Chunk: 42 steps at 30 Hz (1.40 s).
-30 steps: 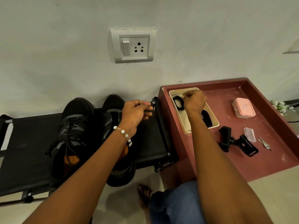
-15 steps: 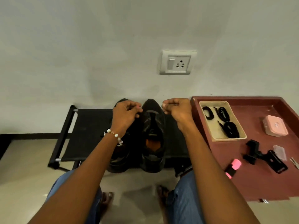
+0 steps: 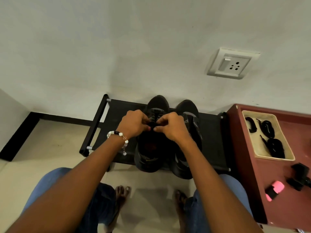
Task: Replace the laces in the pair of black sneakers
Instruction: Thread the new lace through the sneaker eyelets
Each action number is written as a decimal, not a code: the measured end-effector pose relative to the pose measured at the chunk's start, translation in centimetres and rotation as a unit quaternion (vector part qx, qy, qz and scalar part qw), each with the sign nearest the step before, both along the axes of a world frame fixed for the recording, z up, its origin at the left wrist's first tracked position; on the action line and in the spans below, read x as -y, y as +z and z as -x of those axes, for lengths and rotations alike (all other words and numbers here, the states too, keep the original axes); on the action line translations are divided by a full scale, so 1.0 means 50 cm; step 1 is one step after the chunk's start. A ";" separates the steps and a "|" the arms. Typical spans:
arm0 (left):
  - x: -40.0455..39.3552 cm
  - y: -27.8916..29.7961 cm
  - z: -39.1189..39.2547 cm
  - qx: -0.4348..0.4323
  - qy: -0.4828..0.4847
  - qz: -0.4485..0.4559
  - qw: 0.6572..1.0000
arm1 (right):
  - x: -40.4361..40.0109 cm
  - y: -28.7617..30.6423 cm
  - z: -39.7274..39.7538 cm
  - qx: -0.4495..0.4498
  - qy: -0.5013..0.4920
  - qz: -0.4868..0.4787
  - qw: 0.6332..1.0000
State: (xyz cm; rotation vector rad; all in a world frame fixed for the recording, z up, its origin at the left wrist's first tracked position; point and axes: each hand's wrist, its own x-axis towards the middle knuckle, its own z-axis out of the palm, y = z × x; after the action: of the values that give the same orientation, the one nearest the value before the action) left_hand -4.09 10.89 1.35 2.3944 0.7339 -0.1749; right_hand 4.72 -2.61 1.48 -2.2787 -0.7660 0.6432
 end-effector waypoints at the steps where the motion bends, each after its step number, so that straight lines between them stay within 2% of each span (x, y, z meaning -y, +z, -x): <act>1: 0.002 -0.002 -0.002 0.003 -0.002 -0.007 1.000 | 0.000 -0.005 0.009 0.019 -0.008 0.004 1.000; 5: -0.010 -0.001 -0.016 0.006 -0.008 -0.009 1.000 | -0.006 -0.008 0.013 0.053 -0.026 0.016 0.998; 11: -0.034 0.004 -0.038 -0.003 -0.032 -0.028 0.999 | -0.017 -0.003 -0.019 0.017 -0.022 0.022 0.999; 16: -0.051 0.010 -0.058 -0.026 -0.050 -0.001 0.998 | -0.005 0.017 -0.040 -0.056 -0.020 0.002 0.998; 19: -0.064 0.011 -0.063 -0.023 -0.047 0.003 0.999 | 0.002 0.036 -0.046 -0.151 -0.073 -0.082 0.982; 21: -0.074 0.009 -0.061 -0.026 -0.040 0.005 0.999 | 0.012 0.051 -0.059 -0.284 -0.136 -0.213 0.925; 24: -0.083 0.007 -0.058 -0.031 -0.028 0.008 0.999 | 0.032 0.065 -0.084 -0.448 -0.199 -0.430 0.758; 26: -0.087 0.006 -0.058 -0.034 -0.017 0.001 0.999 | 0.042 0.064 -0.098 -0.474 -0.223 -0.539 0.660; 28: -0.093 0.001 -0.059 -0.036 0.011 -0.012 0.999 | 0.051 0.063 -0.114 -0.456 -0.246 -0.605 0.604; 29: -0.097 -0.002 -0.060 -0.033 0.033 -0.021 0.999 | 0.053 0.064 -0.119 -0.434 -0.259 -0.611 0.609; 30: -0.099 -0.004 -0.060 -0.026 0.058 -0.032 0.997 | 0.054 0.063 -0.124 -0.399 -0.269 -0.595 0.644; 31: -0.101 -0.006 -0.062 -0.016 0.085 -0.041 0.995 | 0.052 0.060 -0.126 -0.345 -0.274 -0.551 0.709; 33: -0.100 -0.005 -0.065 0.014 0.138 -0.055 0.989 | 0.038 0.047 -0.116 -0.168 -0.239 -0.368 0.883; 34: -0.097 -0.001 -0.067 0.032 0.168 -0.059 0.984 | 0.030 0.032 -0.110 -0.060 -0.191 -0.247 0.948; 35: -0.095 0.004 -0.068 0.053 0.198 -0.061 0.977 | 0.021 0.020 -0.100 0.042 -0.129 -0.131 0.982; 36: -0.095 0.010 -0.070 0.076 0.230 -0.061 0.968 | 0.014 0.011 -0.091 0.124 -0.069 -0.048 0.989; 37: -0.096 0.016 -0.070 0.100 0.264 -0.059 0.958 | 0.009 0.009 -0.084 0.173 -0.024 -0.010 0.985; 38: -0.097 0.023 -0.070 0.123 0.299 -0.057 0.944 | 0.005 0.013 -0.078 0.180 0.011 -0.002 0.984; 40: -0.106 0.036 -0.063 0.149 0.358 -0.053 0.920 | 0.004 0.025 -0.067 0.093 0.071 -0.024 0.993; 42: -0.116 0.036 -0.055 0.131 0.366 -0.064 0.919 | 0.004 0.029 -0.056 0.026 0.120 0.004 0.992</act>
State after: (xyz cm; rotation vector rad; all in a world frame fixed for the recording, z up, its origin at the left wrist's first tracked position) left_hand -1.33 16.68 3.17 2.0298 1.4697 0.5057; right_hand 7.50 -2.79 2.95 -2.2372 -1.0763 0.6980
